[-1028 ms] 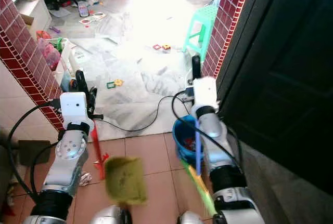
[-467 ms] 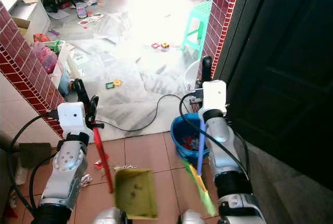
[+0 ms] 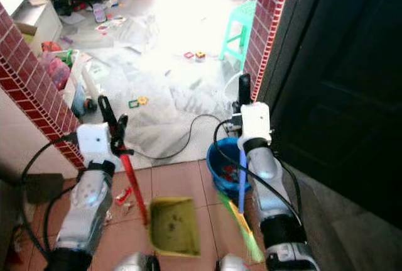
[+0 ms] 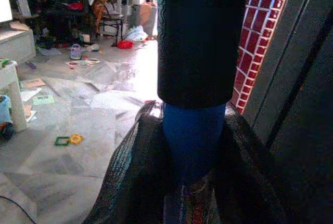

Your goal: Sweep floor

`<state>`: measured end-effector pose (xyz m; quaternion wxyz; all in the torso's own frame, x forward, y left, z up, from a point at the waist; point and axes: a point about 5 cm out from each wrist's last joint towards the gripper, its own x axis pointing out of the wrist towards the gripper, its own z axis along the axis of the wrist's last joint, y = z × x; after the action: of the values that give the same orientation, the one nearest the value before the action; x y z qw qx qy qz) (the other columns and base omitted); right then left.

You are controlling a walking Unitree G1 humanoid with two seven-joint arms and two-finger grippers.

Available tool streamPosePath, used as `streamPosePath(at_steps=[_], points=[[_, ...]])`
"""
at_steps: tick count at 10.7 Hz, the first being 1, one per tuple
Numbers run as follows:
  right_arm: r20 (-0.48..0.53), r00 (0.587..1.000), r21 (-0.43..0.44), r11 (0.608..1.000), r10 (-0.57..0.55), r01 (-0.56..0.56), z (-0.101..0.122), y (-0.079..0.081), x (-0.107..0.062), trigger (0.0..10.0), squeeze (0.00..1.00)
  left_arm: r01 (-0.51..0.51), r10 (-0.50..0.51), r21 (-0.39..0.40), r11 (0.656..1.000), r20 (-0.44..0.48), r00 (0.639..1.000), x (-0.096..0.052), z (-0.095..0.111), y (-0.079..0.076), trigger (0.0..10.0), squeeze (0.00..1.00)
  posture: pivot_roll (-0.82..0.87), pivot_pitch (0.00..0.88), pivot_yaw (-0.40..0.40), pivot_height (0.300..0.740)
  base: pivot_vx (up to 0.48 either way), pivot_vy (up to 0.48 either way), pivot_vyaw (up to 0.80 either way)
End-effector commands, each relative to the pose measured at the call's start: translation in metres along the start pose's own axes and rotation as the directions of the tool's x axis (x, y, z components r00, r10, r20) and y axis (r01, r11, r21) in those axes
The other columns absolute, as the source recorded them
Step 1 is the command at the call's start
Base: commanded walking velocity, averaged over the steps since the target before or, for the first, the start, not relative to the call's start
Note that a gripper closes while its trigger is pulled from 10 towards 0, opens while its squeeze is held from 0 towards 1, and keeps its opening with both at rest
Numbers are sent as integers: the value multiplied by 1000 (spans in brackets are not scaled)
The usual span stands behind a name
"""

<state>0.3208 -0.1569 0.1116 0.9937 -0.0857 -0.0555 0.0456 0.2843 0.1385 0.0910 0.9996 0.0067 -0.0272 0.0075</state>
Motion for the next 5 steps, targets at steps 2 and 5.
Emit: streamPosePath(at_steps=[2,5], points=[[152,988,-8,999,-40,42,42,-13,21,10000,0,48,-48,7,999,175,983,34,48,2,10000,0,-181,0,106,740,0,0,0],[89,996,-21,999,-28,30,19,-10,9,10000,0,35,-37,12,999,137,990,29,33,2,10000,0,-168,0,105,740,0,0,0]])
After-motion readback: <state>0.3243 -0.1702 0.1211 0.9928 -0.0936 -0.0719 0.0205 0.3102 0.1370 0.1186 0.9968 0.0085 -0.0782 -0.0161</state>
